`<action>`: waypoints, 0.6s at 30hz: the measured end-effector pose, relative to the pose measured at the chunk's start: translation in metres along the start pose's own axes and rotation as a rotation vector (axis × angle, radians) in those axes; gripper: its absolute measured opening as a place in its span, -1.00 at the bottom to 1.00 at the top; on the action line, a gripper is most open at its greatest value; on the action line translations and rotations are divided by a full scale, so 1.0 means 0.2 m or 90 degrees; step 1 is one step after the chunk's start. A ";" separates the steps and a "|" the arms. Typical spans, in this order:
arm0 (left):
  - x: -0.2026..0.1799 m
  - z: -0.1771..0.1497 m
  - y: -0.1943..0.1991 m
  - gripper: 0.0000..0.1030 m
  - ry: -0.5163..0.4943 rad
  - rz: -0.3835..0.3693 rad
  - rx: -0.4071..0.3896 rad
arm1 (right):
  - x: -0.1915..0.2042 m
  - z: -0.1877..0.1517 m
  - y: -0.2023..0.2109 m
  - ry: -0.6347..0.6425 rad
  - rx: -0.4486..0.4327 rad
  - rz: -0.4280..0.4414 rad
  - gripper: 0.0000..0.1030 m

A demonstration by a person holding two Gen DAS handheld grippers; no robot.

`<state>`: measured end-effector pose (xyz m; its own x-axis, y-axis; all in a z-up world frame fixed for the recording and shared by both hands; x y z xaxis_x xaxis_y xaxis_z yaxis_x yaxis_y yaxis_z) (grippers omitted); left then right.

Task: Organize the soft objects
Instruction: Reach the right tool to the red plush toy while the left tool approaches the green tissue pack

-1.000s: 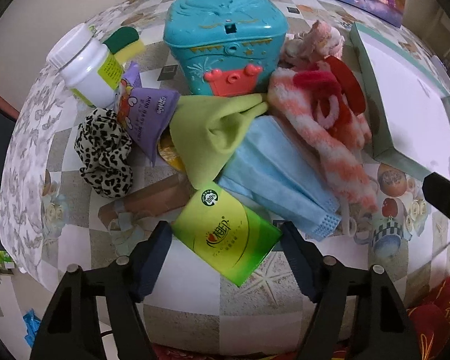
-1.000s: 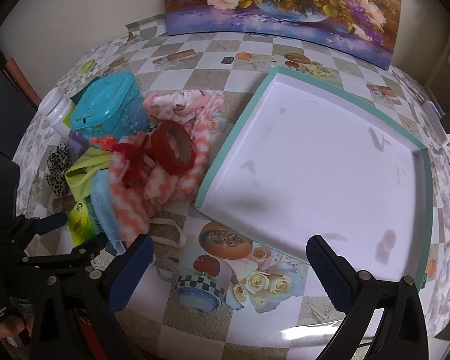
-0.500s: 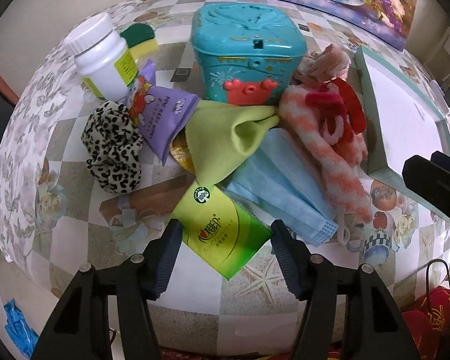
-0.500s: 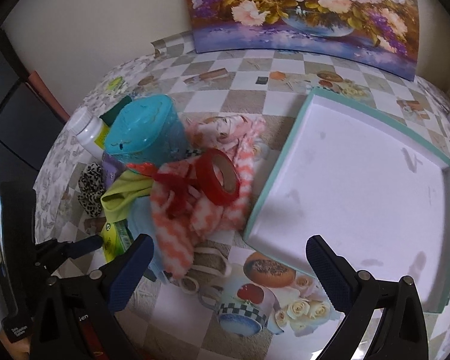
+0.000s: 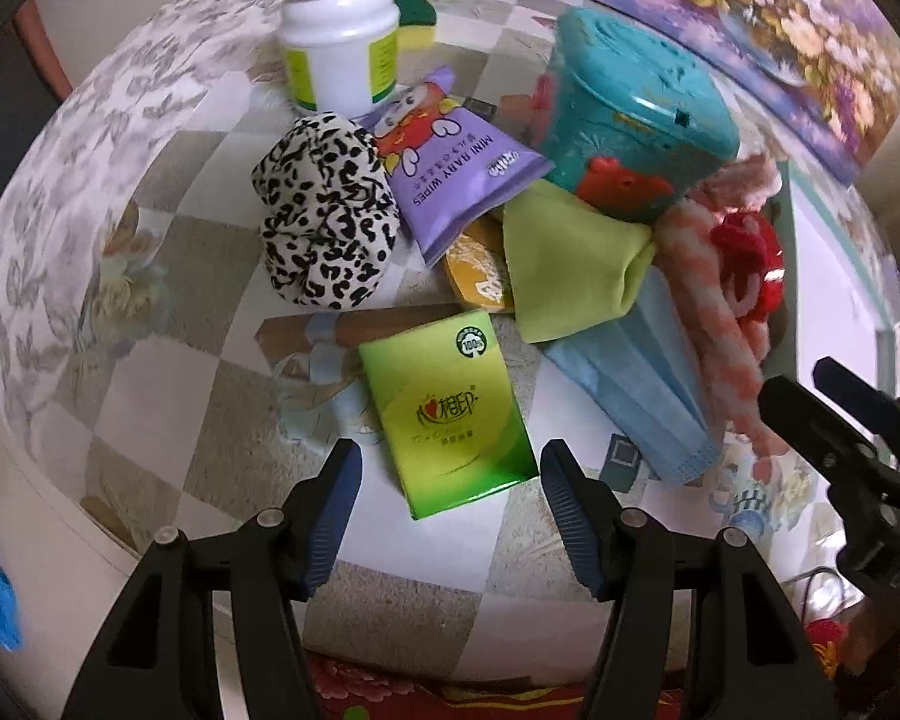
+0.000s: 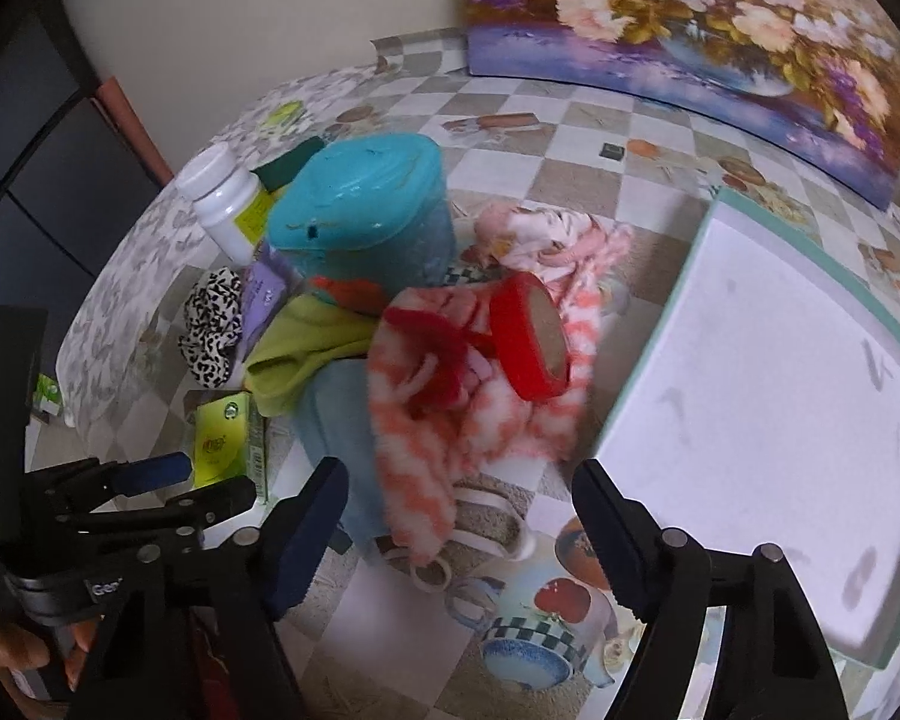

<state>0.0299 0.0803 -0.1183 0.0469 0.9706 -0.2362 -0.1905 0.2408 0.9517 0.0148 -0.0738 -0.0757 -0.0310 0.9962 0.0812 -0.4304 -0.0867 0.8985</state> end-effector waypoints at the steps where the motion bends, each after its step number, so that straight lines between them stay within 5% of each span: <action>1: 0.02 0.00 0.00 0.23 0.002 -0.005 -0.002 | 0.00 0.01 0.00 0.000 -0.005 0.001 0.54; 18: 0.09 0.05 -0.07 0.06 0.021 -0.042 0.006 | -0.01 0.17 -0.09 -0.035 -0.012 0.027 -0.02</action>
<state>0.0429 0.0940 -0.1345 0.0266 0.9519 -0.3053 -0.1791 0.3051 0.9353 0.0526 -0.0744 -0.0773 -0.0007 0.9898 0.1425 -0.4463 -0.1278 0.8857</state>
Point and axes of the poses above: each gripper's, at about its wrist camera, not at the fingertips, and y roughly against the way its jaws point, x to its left, z to its top, the point moved 3 cm from there along -y, roughly the way its jaws point, and after that the axes turned 6 degrees about -z, right-handed, at the moved point
